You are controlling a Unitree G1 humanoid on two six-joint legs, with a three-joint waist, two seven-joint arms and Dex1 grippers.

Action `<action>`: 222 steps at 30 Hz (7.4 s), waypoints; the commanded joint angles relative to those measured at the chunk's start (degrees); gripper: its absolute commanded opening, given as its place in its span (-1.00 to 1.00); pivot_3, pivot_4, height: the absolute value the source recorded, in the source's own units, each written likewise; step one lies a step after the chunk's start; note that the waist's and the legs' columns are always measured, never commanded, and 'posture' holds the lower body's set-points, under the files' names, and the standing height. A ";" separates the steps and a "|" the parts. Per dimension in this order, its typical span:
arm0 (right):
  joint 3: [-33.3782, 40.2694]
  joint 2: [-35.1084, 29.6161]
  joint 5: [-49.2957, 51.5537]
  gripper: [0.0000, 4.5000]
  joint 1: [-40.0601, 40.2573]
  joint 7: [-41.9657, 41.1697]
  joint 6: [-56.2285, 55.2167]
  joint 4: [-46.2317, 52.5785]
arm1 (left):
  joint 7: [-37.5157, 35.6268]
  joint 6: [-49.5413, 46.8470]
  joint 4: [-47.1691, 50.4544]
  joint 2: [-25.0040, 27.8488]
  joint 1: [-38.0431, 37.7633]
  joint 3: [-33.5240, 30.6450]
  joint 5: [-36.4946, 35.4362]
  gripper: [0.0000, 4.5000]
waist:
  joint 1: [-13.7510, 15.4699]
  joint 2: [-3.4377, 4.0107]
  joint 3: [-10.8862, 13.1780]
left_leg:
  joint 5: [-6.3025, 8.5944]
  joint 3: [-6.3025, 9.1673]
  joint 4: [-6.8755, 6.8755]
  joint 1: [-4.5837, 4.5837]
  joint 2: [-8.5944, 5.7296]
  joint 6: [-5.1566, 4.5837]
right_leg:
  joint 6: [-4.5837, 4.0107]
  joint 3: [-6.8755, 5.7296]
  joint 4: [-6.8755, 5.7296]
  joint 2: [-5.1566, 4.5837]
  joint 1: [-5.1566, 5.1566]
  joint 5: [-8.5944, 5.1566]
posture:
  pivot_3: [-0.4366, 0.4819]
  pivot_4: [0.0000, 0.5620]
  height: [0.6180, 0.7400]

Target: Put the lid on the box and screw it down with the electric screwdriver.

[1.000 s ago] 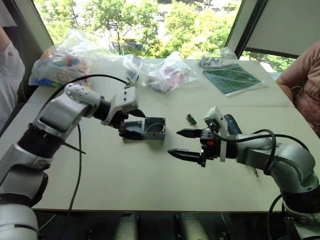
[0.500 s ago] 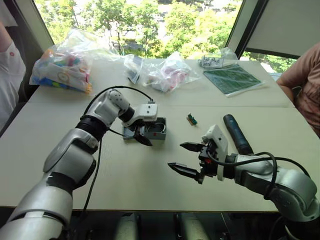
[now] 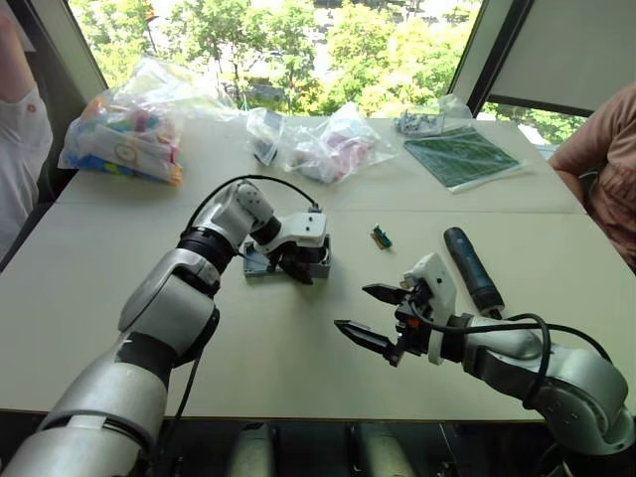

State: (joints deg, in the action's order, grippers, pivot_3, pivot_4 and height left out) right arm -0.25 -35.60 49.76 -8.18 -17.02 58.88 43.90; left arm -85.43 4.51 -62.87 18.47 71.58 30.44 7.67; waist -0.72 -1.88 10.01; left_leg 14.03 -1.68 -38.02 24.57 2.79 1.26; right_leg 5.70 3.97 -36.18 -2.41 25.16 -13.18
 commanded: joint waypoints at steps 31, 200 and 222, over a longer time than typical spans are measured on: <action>3.90 -2.88 3.82 1.00 9.62 0.45 -0.34 6.19 | -7.07 21.65 19.74 14.22 1.07 32.15 -26.88 -0.99 | -0.13 0.01 -0.01 | 0.03 0.06 -0.07 -0.10 0.02 -0.05 | 0.00 -0.01 -0.03 0.03 -0.12 -0.01 | -0.05 -0.47 1.00; -20.06 7.51 -104.25 -0.92 -3.98 6.38 -77.83 -28.60 | 27.07 -50.35 60.10 18.35 -24.33 -18.90 -41.31 -0.75 | -1.65 0.06 0.01 | -0.33 0.21 0.82 -0.77 -0.11 0.59 | -0.01 -0.26 0.11 -0.10 -0.45 -0.14 | -0.05 -0.47 1.00; -23.76 11.00 -110.59 -0.92 1.34 7.14 -74.89 -24.92 | 13.04 -38.82 48.83 14.27 -21.44 -12.84 -27.03 -0.75 | -1.65 0.05 0.01 | -0.33 0.22 0.80 -0.77 -0.11 0.59 | -0.01 -0.26 0.07 -0.09 -0.45 -0.15 | -0.05 -0.47 1.00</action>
State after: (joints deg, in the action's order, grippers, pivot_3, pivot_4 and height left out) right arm -23.75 -25.20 -61.13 -6.45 -10.59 -15.42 17.57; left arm -71.80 -34.44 -16.77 32.39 49.87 18.79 -19.24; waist -2.37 -1.82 10.02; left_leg 13.70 -1.46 -37.22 23.80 2.69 1.84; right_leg 5.68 3.71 -36.11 -2.50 24.71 -13.34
